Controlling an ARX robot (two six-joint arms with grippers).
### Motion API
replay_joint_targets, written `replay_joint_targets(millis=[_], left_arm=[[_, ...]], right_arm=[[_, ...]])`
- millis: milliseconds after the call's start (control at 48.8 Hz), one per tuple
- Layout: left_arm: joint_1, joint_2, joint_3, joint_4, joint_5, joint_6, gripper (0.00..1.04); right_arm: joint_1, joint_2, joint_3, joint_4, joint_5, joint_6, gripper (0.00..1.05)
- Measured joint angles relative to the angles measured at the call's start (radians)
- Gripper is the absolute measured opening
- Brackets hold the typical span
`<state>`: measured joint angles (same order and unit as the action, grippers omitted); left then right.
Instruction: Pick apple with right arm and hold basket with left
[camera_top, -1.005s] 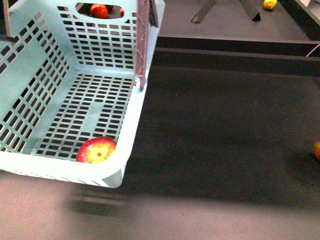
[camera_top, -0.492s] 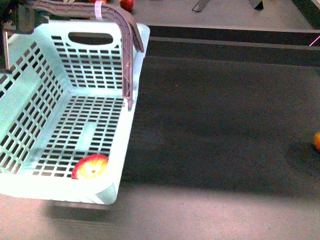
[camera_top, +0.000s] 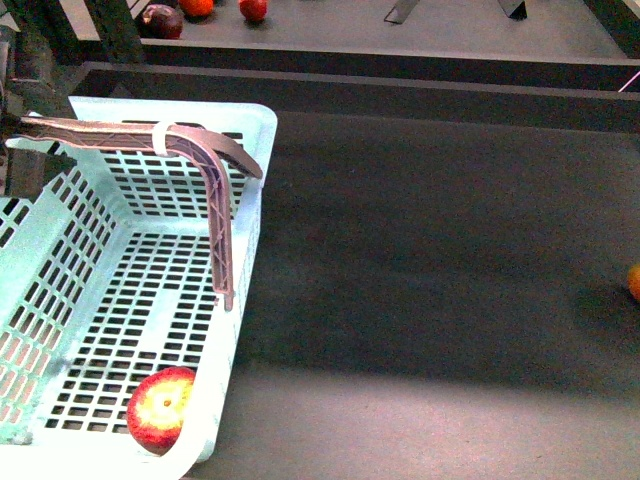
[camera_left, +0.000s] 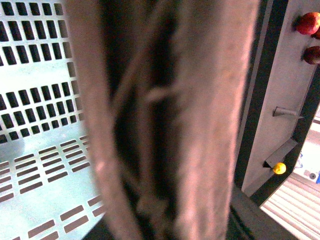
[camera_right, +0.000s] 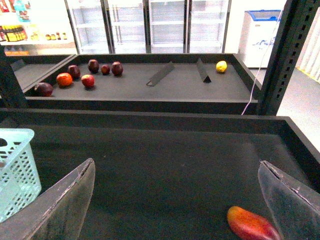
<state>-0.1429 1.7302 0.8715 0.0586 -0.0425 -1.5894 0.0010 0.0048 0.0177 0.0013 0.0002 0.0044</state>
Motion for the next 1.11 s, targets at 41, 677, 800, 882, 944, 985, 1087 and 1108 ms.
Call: replay_joint_targets(millis=[41, 677, 800, 882, 944, 985, 1087, 1108], left_arm=[[-0.002, -0.016, 0.0, -0.027, 0.001, -0.016, 0.42], [-0.145, -0.372, -0.058, -0.117, -0.221, 0.414, 0.8], [-0.095, -0.469, -0.367, 0.539, -0.185, 1.047, 0.57], [-0.063, -0.546, -0.449, 0.709, -0.158, 1.344, 0.41], [-0.041, -0.595, -0.505, 0.727, -0.138, 1.462, 0.29], [-0.028, -0.622, -0.546, 0.727, -0.121, 1.505, 0.2], [0.0, -0.681, -0.622, 0.727, -0.093, 1.553, 0.04], [0.005, -0.692, -0.631, 0.727, -0.088, 1.556, 0.04]], right_arm=[[0.0, 0.0, 0.0, 0.0, 0.0, 0.0, 0.96], [0.0, 0.0, 0.0, 0.0, 0.001, 0.0, 0.96], [0.0, 0.0, 0.0, 0.0, 0.002, 0.0, 0.96], [0.0, 0.0, 0.0, 0.0, 0.002, 0.0, 0.96], [0.0, 0.0, 0.0, 0.0, 0.002, 0.0, 0.96], [0.0, 0.0, 0.0, 0.0, 0.002, 0.0, 0.96], [0.0, 0.0, 0.0, 0.0, 0.002, 0.0, 0.96], [0.0, 0.0, 0.0, 0.0, 0.002, 0.0, 0.96]])
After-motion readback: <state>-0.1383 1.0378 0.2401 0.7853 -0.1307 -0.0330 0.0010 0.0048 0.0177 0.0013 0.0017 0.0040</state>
